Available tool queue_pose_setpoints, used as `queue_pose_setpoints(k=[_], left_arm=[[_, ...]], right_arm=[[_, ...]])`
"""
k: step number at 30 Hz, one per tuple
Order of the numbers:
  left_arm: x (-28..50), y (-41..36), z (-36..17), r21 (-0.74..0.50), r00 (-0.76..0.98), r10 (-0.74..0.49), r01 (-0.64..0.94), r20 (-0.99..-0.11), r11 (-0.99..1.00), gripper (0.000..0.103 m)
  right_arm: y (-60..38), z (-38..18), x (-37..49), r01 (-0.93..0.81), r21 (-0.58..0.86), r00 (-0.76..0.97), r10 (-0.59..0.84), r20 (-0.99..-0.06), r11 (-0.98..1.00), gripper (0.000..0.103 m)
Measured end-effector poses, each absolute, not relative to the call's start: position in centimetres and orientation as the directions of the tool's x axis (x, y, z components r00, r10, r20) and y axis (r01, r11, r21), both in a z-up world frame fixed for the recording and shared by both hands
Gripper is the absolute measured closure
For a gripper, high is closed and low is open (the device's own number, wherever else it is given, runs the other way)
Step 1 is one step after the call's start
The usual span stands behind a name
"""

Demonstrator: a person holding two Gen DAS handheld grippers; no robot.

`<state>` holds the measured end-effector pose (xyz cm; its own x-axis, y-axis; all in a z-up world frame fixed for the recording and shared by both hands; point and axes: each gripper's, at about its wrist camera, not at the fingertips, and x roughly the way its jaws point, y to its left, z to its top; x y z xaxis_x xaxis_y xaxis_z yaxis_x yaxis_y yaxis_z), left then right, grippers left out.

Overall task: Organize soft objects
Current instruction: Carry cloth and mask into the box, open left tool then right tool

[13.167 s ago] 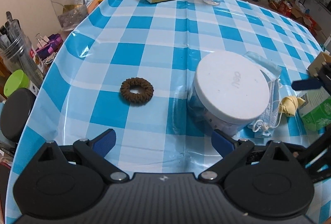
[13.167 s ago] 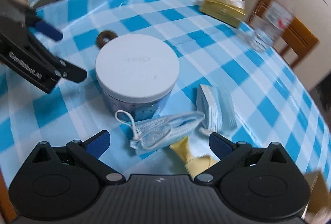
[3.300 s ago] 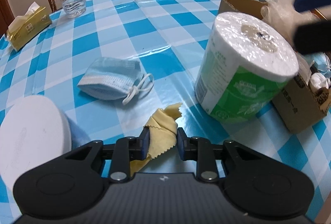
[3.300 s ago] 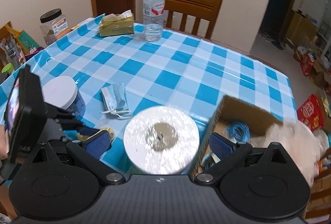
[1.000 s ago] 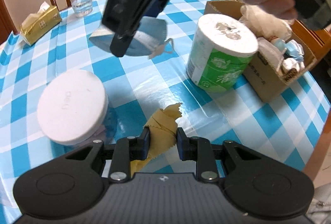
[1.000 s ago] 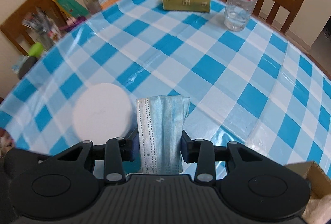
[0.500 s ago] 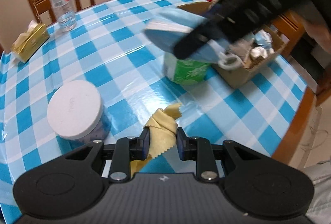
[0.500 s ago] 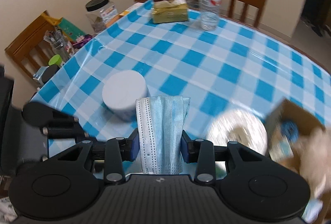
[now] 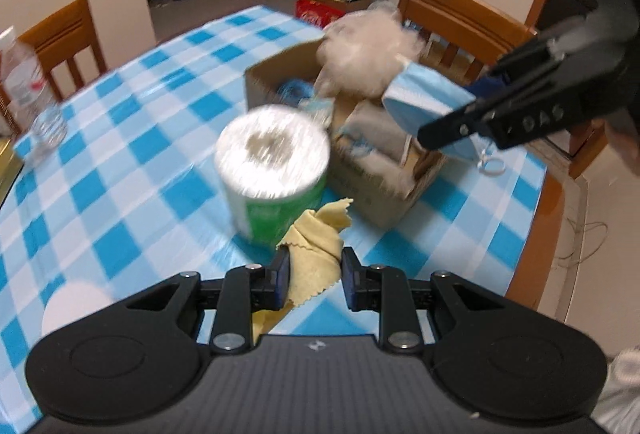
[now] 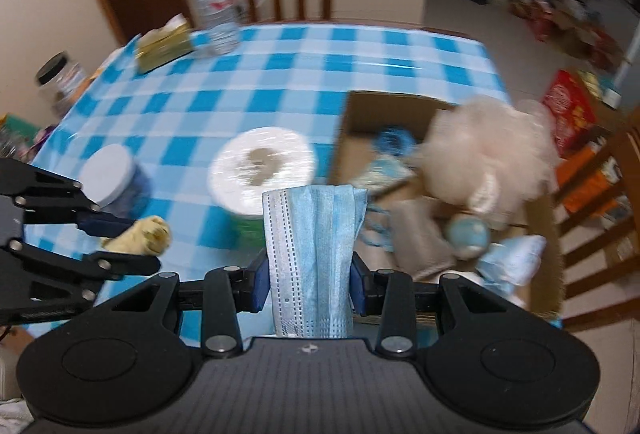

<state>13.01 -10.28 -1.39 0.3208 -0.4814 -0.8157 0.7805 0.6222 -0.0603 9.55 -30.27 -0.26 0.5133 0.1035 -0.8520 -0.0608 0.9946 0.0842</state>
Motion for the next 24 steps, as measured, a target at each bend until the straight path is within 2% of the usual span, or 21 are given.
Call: queue_pose_setpoints(k=[9, 18, 19, 20, 21, 22, 23, 24], left_arm=[[17.0, -17.7, 0.9, -0.062, 0.371, -0.531, 0.775, -0.762, 0.629, 0.078], [24.2, -24.3, -1.5, -0.075, 0.43, -0.489, 0.688, -0.759, 0.722, 0.076], [24.7, -24.6, -1.8, -0.072, 0.443, -0.479, 0.673, -0.757, 0.736, 0.072], [25.3, -24.8, -2.1, -0.078, 0.448, -0.476, 0.661, -0.757, 0.746, 0.058], [25.6, -24.9, -2.3, -0.085, 0.449, -0.479, 0.657, -0.754, 0.749, 0.048], [25.9, -25.0, -2.4, -0.087, 0.456, -0.477, 0.649, -0.751, 0.756, 0.03], [26.0, -24.9, -2.3, -0.084, 0.469, -0.474, 0.639, -0.745, 0.765, 0.019], [25.8, -24.6, -2.2, -0.078, 0.494, -0.475, 0.629, -0.729, 0.774, 0.016]], right_arm=[[-35.6, -1.8, 10.4, 0.007, 0.102, 0.529, 0.083, -0.844, 0.995, 0.059], [-37.6, -3.2, 11.7, -0.032, 0.112, 0.516, 0.112, -0.849, 0.993, 0.059], [-37.7, -3.3, 11.8, -0.036, 0.112, 0.516, 0.114, -0.849, 0.993, 0.059], [-37.9, -3.4, 12.0, -0.037, 0.114, 0.516, 0.117, -0.848, 0.993, 0.059], [-38.1, -3.5, 12.2, -0.038, 0.117, 0.517, 0.12, -0.848, 0.992, 0.059], [-38.2, -3.6, 12.3, -0.039, 0.12, 0.517, 0.123, -0.847, 0.992, 0.059], [-38.3, -3.7, 12.5, -0.041, 0.122, 0.516, 0.126, -0.847, 0.992, 0.059], [-38.4, -3.8, 12.6, -0.041, 0.125, 0.516, 0.128, -0.847, 0.991, 0.059]])
